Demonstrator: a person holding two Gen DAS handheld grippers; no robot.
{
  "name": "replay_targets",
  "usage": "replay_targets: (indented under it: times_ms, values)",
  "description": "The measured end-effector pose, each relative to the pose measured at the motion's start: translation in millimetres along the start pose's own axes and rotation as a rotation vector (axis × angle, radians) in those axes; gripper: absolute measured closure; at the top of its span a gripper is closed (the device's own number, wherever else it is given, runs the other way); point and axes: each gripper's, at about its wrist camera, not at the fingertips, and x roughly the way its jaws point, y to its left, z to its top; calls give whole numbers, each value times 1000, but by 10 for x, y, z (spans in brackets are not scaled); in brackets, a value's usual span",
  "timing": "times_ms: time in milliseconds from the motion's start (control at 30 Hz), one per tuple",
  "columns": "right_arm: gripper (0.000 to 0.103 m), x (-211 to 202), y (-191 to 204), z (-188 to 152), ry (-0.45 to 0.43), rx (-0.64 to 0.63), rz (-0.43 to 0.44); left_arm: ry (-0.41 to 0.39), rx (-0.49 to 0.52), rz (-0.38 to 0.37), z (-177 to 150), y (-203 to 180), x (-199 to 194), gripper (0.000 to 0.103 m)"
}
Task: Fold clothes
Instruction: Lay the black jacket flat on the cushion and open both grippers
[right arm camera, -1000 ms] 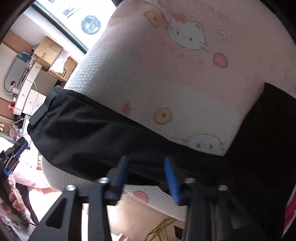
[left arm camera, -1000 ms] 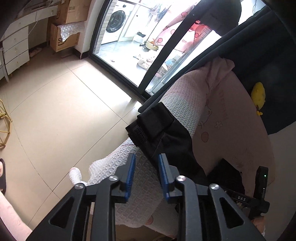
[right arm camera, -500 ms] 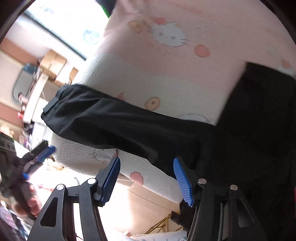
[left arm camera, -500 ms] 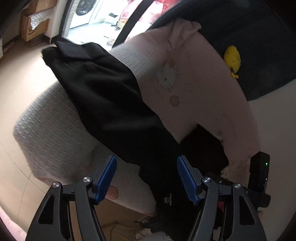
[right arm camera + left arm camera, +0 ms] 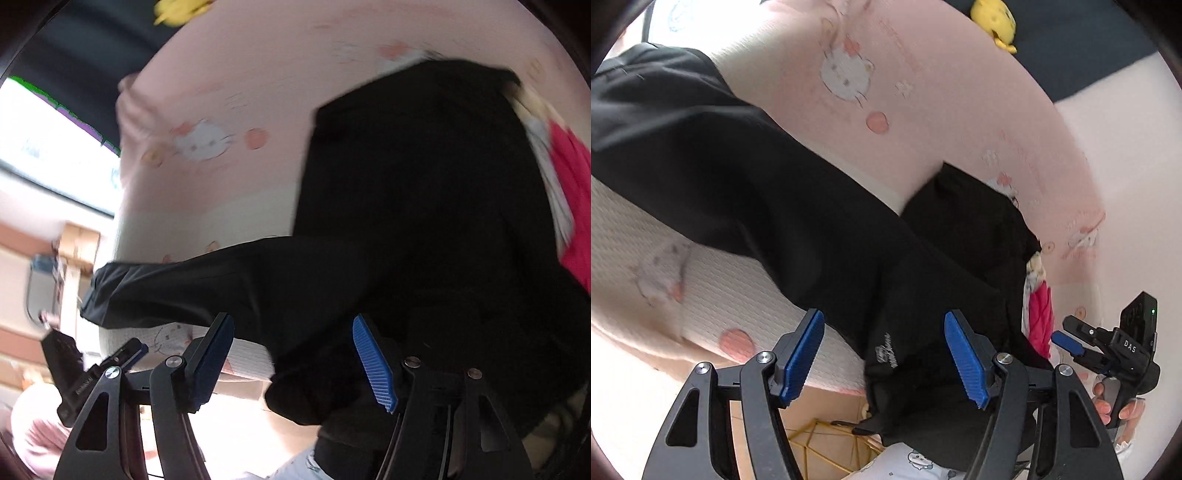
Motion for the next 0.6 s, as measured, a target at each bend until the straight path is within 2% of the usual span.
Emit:
replay_targets:
  times_ms: [100,267,333,400,467,600]
  values:
    - [36,-134,-444,-94,3,70,3,4,-7,11,-190,-145,139,37]
    - [36,-244,-942,-250,35,127,13,5,-37,26,-553,-385,244,37]
    - [36,-281,-1076,-305,37,140,26,34,-9,51,-646,-500,304,37]
    - [36,-332,-1163,-360,23,160,38,70,50,112,-681,-645,379,37]
    - [36,-395,-1256,-422,-5,188,67,74,114,147,-651,-807,423,37]
    - [36,-571,-1442,-563,-58,232,77,72,192,136,-610,-1081,441,37]
